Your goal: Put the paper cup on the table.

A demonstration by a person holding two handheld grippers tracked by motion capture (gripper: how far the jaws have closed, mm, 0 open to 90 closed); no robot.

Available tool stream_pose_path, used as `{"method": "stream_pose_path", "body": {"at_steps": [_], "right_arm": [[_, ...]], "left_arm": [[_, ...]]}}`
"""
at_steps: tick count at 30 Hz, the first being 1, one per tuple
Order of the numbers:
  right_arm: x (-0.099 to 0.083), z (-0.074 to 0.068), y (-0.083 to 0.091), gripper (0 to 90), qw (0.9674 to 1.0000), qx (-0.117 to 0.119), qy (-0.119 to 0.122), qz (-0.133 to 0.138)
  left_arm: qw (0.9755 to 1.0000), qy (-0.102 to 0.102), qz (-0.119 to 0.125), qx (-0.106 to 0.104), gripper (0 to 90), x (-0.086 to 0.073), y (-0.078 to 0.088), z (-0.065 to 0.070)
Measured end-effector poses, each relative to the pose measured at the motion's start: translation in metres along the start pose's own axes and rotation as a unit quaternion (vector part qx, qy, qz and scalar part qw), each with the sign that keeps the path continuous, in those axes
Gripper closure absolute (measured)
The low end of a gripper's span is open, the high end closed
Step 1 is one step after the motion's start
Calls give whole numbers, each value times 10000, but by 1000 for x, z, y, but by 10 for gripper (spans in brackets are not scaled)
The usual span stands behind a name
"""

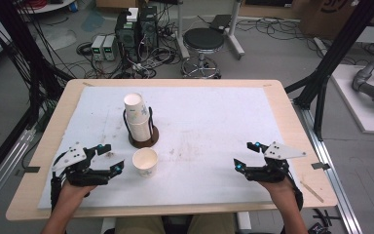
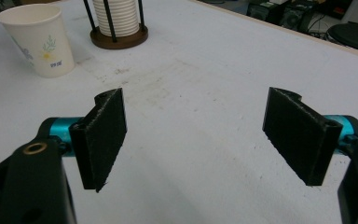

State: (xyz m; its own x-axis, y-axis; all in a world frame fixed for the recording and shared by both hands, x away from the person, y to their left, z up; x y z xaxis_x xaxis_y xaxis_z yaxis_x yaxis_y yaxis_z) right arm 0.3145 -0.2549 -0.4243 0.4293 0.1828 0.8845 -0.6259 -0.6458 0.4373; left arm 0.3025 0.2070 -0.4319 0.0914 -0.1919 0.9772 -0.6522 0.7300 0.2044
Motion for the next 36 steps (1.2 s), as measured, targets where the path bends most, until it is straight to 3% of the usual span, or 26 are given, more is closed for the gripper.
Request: {"method": "stream_pose_path", "body": {"at_steps": [5,8,22,36], "right_arm": [[-1,2,2,219,10000,-16,-9,36],[-2,4,3,219,10000,-49,-45,39],[-4,3,15,219,9997,-213,-94,71],[-3,0,11,219,9997,-211,-75,41]], "left_arm": [[9990,48,278,356,171,4,8,-10],[9985,60,334,437,171,4,11,-13],[9981,-17,364,490,172,2,15,-12],[9978,30,390,540,172,0,19,-13]]}}
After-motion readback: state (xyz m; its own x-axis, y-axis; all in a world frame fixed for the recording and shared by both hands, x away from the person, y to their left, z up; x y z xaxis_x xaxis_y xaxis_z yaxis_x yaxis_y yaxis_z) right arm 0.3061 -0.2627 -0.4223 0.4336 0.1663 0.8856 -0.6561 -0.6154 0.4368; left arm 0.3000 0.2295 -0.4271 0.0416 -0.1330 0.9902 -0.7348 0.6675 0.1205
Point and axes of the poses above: each handheld gripper's, and its own axes: y roughly backward along the jaws, x roughly out of its top, z roughly to its right, the point moved 6 cm from there along -y, roughly forward along the jaws, and after that the axes turned 11 degrees about -y, right-handed, at the moved point
